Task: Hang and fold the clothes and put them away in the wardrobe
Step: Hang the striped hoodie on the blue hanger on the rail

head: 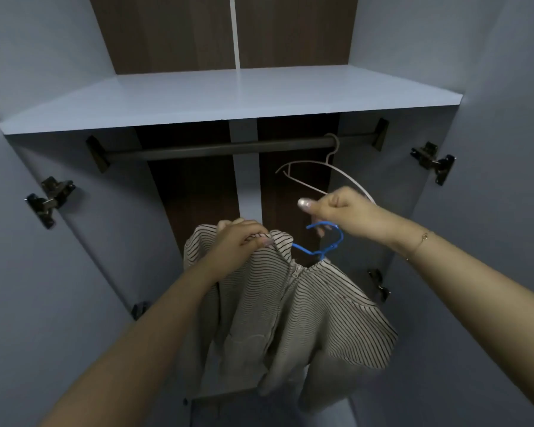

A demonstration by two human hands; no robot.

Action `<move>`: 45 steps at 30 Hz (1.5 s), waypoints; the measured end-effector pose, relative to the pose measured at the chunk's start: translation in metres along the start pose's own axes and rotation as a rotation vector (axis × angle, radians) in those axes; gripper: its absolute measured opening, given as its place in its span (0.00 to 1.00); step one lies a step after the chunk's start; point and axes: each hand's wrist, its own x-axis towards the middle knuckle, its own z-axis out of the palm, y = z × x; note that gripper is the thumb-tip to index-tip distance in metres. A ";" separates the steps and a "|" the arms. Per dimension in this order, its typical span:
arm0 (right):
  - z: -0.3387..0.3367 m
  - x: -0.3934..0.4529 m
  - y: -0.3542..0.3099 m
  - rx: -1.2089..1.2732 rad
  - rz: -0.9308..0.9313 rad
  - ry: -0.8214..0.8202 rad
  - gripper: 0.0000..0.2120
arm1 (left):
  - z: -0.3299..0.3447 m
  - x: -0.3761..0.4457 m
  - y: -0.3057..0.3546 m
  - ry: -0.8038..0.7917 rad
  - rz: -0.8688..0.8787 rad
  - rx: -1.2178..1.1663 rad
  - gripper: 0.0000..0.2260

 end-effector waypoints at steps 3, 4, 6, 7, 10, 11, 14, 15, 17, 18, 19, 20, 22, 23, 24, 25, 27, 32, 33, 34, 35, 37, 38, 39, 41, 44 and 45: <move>0.011 -0.001 -0.003 0.060 0.109 -0.246 0.31 | -0.003 -0.008 -0.006 0.049 -0.011 0.011 0.04; 0.015 -0.001 -0.004 0.114 0.117 -0.242 0.31 | -0.006 -0.010 -0.009 0.054 -0.031 0.006 0.05; 0.025 0.004 -0.005 0.227 0.103 -0.163 0.28 | -0.012 -0.014 -0.015 0.086 -0.078 -0.010 0.05; 0.029 0.008 -0.007 0.293 0.109 -0.110 0.27 | -0.013 -0.015 -0.018 0.125 -0.101 0.008 0.04; 0.037 0.024 -0.021 0.422 0.153 -0.035 0.25 | 0.001 -0.026 -0.012 0.326 -0.191 0.115 0.08; 0.039 0.029 -0.027 0.441 0.164 -0.039 0.23 | 0.009 -0.034 -0.005 0.433 -0.213 0.093 0.10; 0.040 0.042 -0.040 0.501 0.173 -0.056 0.21 | 0.043 -0.065 0.019 0.524 -0.137 -0.145 0.15; 0.040 0.045 -0.043 0.531 0.174 -0.050 0.21 | 0.053 -0.072 0.026 0.424 -0.123 -0.195 0.18; 0.042 0.048 -0.049 0.557 0.175 -0.041 0.20 | 0.068 -0.072 0.030 0.198 -0.171 -0.206 0.21; 0.044 0.049 -0.053 0.543 0.175 -0.034 0.21 | 0.073 -0.069 0.030 0.128 -0.208 -0.207 0.18; 0.046 0.049 -0.056 0.507 0.173 -0.013 0.21 | 0.076 -0.065 0.030 0.096 -0.238 -0.209 0.16; 0.047 0.048 -0.058 0.452 0.169 0.025 0.21 | 0.078 -0.062 0.029 0.120 -0.252 -0.210 0.14; 0.045 0.044 -0.061 0.337 0.165 0.116 0.21 | 0.080 -0.056 0.028 0.274 -0.280 -0.232 0.14; 0.044 0.041 -0.061 0.316 0.165 0.142 0.21 | 0.079 -0.053 0.029 0.350 -0.319 -0.278 0.17; 0.043 0.039 -0.061 0.331 0.163 0.153 0.21 | 0.077 -0.048 0.032 0.370 -0.369 -0.334 0.21; 0.043 0.037 -0.061 0.370 0.161 0.160 0.20 | 0.075 -0.041 0.035 0.340 -0.409 -0.364 0.24; 0.045 0.034 -0.062 0.490 0.167 0.184 0.20 | 0.073 -0.030 0.043 0.276 -0.422 -0.267 0.24; 0.041 0.034 -0.059 0.709 0.169 0.284 0.22 | 0.077 -0.023 0.050 0.373 -0.124 -0.068 0.10; 0.039 0.033 -0.058 0.710 0.166 0.300 0.22 | 0.076 -0.023 0.050 0.373 -0.099 -0.081 0.11; 0.038 0.032 -0.056 0.712 0.165 0.316 0.22 | 0.075 -0.021 0.050 0.367 -0.094 -0.124 0.11; 0.037 0.031 -0.053 0.719 0.167 0.330 0.22 | 0.074 -0.021 0.048 0.358 -0.104 -0.200 0.10; 0.036 0.031 -0.049 0.759 0.179 0.345 0.22 | 0.071 -0.023 0.044 0.301 -0.152 -0.374 0.11; 0.034 0.031 -0.048 0.799 0.192 0.342 0.23 | 0.070 -0.025 0.040 0.263 -0.163 -0.421 0.20; 0.033 0.032 -0.048 0.846 0.207 0.335 0.24 | 0.070 -0.027 0.036 0.230 -0.160 -0.437 0.26; 0.030 0.035 -0.049 0.930 0.230 0.312 0.27 | 0.068 -0.032 0.033 0.233 -0.139 -0.420 0.29; 0.030 0.039 -0.052 0.969 0.231 0.281 0.27 | 0.067 -0.033 0.031 0.307 -0.090 -0.283 0.25; 0.030 0.040 -0.052 0.967 0.226 0.276 0.26 | 0.066 -0.031 0.032 0.301 -0.060 -0.201 0.23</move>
